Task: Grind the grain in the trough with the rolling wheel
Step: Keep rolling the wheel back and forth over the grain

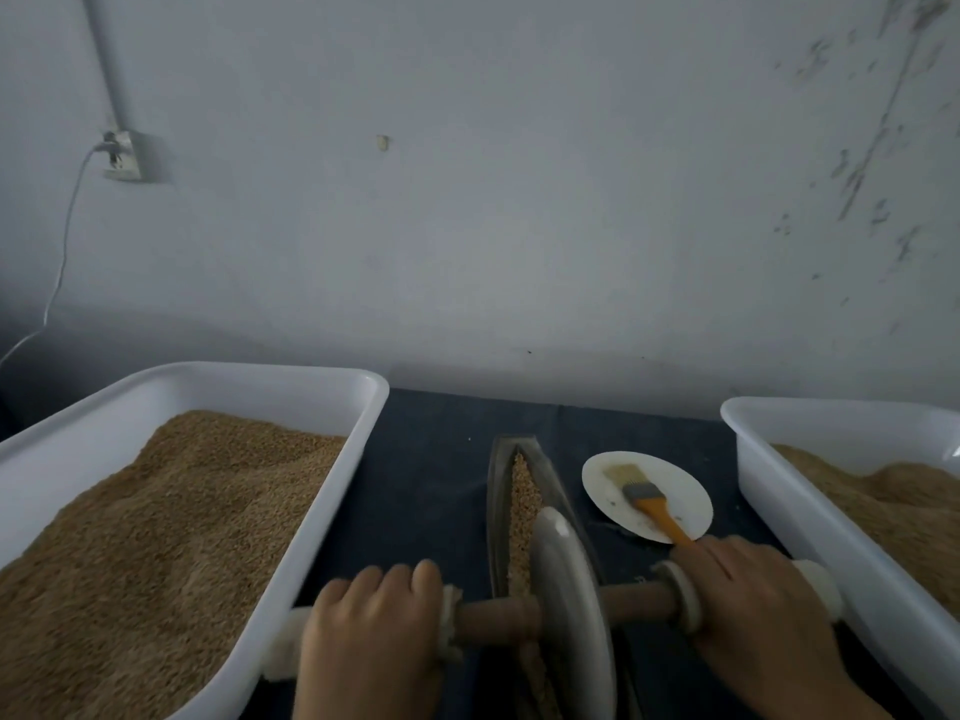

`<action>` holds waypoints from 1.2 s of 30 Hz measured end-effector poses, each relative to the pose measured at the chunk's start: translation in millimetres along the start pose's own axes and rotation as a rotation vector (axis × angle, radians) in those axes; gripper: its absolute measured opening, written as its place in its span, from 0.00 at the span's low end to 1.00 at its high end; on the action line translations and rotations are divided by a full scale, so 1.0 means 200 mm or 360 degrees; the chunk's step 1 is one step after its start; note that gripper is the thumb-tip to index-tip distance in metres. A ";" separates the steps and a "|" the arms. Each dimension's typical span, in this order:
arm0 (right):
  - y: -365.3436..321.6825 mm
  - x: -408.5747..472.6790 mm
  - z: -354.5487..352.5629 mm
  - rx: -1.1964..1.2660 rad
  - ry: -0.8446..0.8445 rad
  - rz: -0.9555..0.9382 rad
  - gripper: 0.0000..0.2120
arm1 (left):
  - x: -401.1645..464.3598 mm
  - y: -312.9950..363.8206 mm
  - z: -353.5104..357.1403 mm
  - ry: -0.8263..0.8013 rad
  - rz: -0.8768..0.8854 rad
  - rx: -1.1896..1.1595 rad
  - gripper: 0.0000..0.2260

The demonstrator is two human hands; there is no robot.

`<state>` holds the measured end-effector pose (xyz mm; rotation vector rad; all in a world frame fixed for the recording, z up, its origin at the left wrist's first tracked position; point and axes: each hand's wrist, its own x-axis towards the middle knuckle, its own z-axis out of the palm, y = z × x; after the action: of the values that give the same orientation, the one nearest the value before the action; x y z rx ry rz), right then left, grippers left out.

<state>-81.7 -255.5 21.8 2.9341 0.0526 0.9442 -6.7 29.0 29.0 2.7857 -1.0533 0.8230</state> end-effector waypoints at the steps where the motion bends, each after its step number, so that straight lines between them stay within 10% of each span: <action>1: 0.02 0.04 0.04 -0.0007 -0.0032 0.0003 0.21 | 0.05 0.03 0.05 -0.0161 -0.0097 -0.0162 0.11; 8: 0.15 0.31 0.30 0.0150 -0.0327 0.0400 0.03 | 0.47 0.03 0.15 -0.0213 -0.0351 0.0207 0.04; 26: -0.02 -0.21 -0.15 -0.0051 0.0181 -0.0036 0.18 | -0.05 0.04 -0.14 -0.0128 0.0043 -0.0246 0.20; 36: 0.02 0.05 0.07 -0.0167 0.0099 0.0086 0.16 | 0.17 -0.01 0.11 -0.0242 -0.0230 -0.0053 0.09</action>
<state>-65.0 -260.6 16.8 2.8234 -0.0721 1.0126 26.9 4.2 26.9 2.8923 -0.8617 0.5808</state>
